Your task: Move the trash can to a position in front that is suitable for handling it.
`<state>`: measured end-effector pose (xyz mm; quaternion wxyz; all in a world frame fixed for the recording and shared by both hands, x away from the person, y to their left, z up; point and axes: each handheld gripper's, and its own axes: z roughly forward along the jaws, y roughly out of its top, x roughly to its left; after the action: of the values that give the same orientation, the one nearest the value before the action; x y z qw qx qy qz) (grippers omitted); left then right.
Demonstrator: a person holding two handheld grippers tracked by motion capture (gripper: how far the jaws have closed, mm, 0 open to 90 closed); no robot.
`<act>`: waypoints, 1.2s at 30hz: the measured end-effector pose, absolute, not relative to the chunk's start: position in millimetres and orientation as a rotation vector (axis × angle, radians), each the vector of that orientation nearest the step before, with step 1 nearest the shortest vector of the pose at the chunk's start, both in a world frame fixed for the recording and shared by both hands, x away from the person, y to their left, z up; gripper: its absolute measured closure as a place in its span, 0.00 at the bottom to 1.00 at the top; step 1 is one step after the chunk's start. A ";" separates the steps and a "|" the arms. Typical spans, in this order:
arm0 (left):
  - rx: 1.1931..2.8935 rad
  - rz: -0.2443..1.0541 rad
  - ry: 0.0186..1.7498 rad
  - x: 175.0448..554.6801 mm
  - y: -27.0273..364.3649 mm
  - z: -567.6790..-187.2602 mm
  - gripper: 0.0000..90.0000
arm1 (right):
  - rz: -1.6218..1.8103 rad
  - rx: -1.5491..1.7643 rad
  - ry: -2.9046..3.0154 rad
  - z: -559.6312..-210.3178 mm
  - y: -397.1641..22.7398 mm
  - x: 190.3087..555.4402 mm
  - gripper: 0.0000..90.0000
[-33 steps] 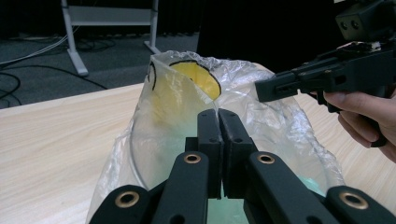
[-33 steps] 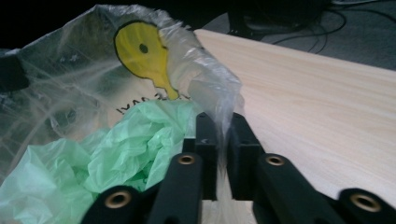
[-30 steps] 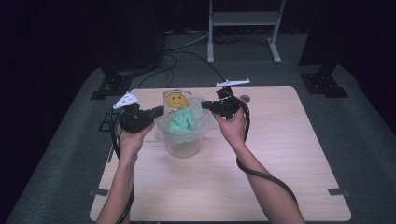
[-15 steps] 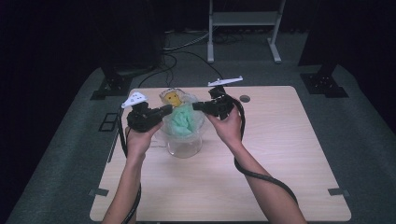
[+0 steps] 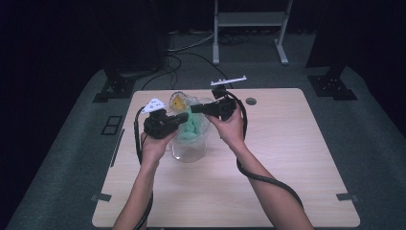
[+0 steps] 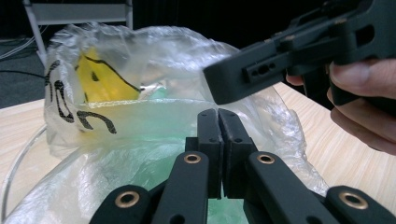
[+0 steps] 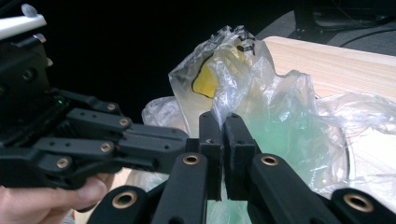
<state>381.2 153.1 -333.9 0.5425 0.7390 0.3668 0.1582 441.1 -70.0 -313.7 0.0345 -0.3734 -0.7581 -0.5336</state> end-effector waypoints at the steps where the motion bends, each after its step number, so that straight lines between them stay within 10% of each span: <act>1: 1.761 0.377 0.870 381.1 152.6 -334.0 0.98 | -1.641 -1.146 -2.323 -313.5 -69.7 441.3 0.97; 17: 1.784 0.368 0.842 376.6 144.2 -334.2 0.98 | -1.617 -1.132 -2.325 -313.3 -58.1 444.7 0.78; 23: 1.787 0.375 0.831 373.1 143.7 -332.7 0.97 | -1.591 -1.161 -2.386 -313.4 -51.5 443.2 0.91; 36: 1.734 0.411 0.830 352.3 158.7 -329.7 0.57 | -1.648 -1.202 -2.407 -312.6 -58.9 438.1 1.00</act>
<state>352.3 158.7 -329.7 0.5545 0.7341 0.3514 0.1739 438.1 -58.9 -312.6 -0.0069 -0.3811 -0.7628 -0.5223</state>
